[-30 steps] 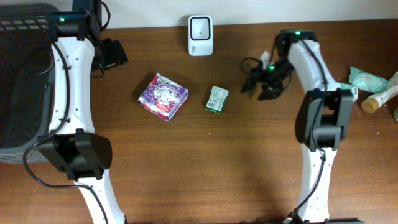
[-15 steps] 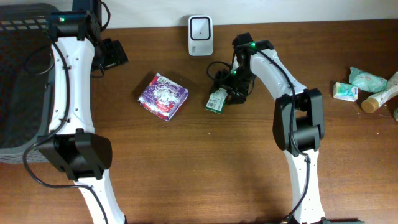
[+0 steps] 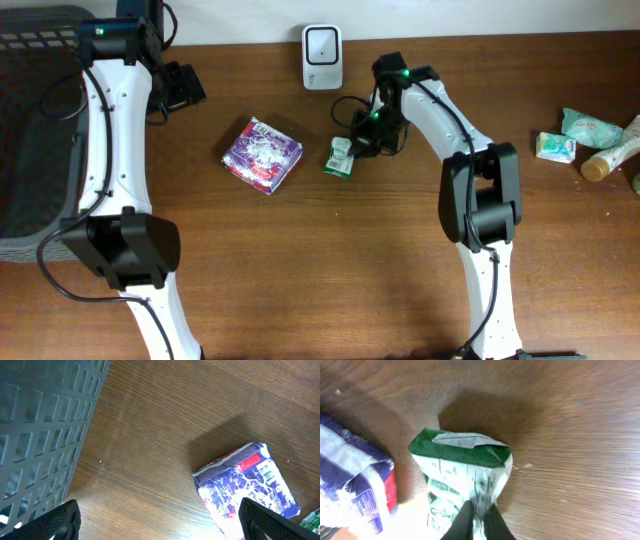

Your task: Scan the item barcode

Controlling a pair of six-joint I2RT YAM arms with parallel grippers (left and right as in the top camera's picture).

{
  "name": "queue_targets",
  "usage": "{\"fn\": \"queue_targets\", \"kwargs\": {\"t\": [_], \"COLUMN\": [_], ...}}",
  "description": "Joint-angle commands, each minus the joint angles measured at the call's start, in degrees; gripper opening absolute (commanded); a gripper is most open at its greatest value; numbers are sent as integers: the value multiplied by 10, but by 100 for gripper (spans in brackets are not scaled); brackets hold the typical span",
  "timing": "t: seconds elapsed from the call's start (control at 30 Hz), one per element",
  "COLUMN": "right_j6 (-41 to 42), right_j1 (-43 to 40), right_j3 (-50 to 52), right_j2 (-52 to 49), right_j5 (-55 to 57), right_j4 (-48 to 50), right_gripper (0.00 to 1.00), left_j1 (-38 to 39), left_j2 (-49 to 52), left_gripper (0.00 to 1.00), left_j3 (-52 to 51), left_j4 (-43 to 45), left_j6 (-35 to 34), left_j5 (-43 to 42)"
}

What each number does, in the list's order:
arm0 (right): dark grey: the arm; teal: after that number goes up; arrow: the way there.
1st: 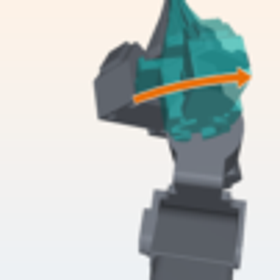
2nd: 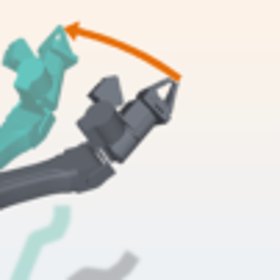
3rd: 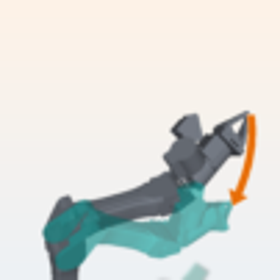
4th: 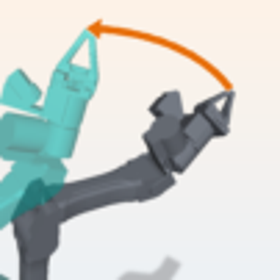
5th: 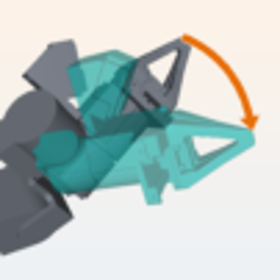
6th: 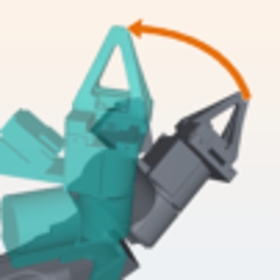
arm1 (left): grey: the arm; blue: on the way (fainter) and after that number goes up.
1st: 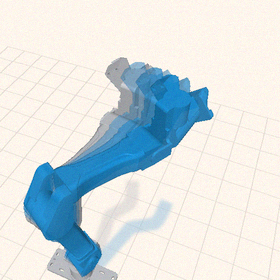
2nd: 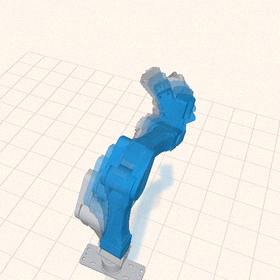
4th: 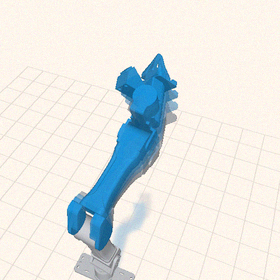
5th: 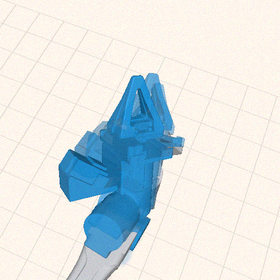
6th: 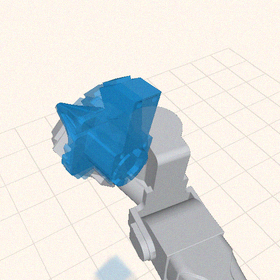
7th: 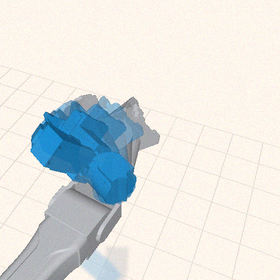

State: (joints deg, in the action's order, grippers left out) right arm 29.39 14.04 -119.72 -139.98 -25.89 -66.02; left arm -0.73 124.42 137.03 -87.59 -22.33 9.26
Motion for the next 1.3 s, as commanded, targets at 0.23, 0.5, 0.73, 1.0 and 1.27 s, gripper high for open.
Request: {"fn": "queue_targets", "kwargs": {"t": [0.23, 0.5, 0.73, 1.0, 1.27], "right_j6": [-32, 59, 129, 70, 87], "right_j1": [44, 70, 76, 84, 85], "right_j3": [-118, -82, 16, -37, -100], "right_j2": [1, -21, -22, -21, -22], "right_j5": [181, 108, 140, 333, 631], "right_j4": [-125, -89, -4, -72, -258], "right_gripper": [98, 99, 100, 44, 42], "left_j1": [-2, -2, -2, -2, -2], "left_j2": [7, 7, 7, 7, 7], "left_gripper": [99, 99, 99, 99, 99], "left_j3": [-2, -2, -2, -2, -2], "left_j4": [-1, -1, -1, -1, -1], "left_j6": [-5, -6, -5, -6, -5], "left_j5": [0, 0, 0, 0, 0]}}
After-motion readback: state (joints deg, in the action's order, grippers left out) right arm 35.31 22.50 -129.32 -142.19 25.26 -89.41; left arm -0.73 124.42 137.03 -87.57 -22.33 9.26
